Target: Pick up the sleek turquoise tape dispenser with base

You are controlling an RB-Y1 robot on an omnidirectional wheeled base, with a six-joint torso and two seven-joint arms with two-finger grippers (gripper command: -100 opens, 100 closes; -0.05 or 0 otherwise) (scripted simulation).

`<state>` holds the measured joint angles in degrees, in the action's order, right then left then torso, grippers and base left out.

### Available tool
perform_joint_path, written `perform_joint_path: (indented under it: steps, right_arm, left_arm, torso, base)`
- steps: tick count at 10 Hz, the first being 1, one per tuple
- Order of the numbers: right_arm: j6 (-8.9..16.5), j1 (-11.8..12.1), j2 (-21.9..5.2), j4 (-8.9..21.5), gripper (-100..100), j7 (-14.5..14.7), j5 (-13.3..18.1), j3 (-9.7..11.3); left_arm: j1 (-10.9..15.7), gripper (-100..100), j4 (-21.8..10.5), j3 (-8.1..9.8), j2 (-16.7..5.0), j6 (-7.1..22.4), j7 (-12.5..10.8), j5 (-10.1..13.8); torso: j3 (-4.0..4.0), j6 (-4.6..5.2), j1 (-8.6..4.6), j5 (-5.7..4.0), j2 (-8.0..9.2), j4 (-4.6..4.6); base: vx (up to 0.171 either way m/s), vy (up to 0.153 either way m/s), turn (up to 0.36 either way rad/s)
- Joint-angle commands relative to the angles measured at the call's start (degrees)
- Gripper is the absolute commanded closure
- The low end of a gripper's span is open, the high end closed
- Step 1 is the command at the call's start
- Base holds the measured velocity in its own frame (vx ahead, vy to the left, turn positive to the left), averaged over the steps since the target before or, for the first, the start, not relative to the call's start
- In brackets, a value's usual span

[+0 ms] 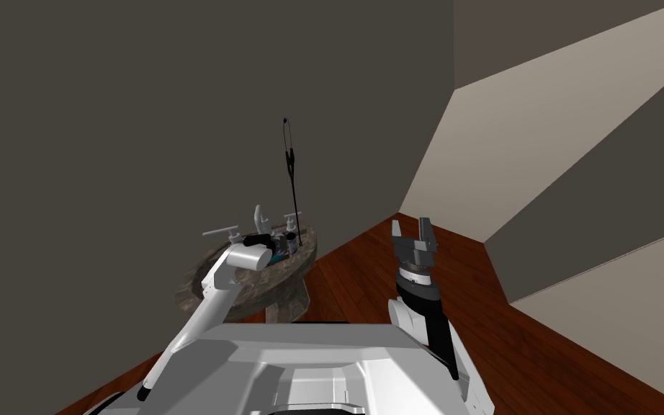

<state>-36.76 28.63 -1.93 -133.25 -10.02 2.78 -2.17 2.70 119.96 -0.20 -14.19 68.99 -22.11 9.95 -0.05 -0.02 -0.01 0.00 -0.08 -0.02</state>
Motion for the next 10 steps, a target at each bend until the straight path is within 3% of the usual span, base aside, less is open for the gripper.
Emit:
perform_joint_path:
  steps: [1,10]
  right_arm:
    - [0.0,0.0,0.0,0.0,0,0.0,0.0,0.0]
    - [0.0,0.0,0.0,0.0,0,0.0,0.0,0.0]
  left_arm:
    - [0.26,-100,-0.2,-0.02,-0.16,2.81,-0.17,-0.16]
    - [4.02,-100,-3.32,0.64,-2.18,16.7,-1.02,-1.08]
  torso:
    - [0.0,0.0,0.0,0.0,0.0,0.0]
    - [-0.06,0.0,0.05,0.03,-0.07,-0.05]
  base:
    - [0.02,-0.003,0.008]
    - [0.022,-0.001,0.01]
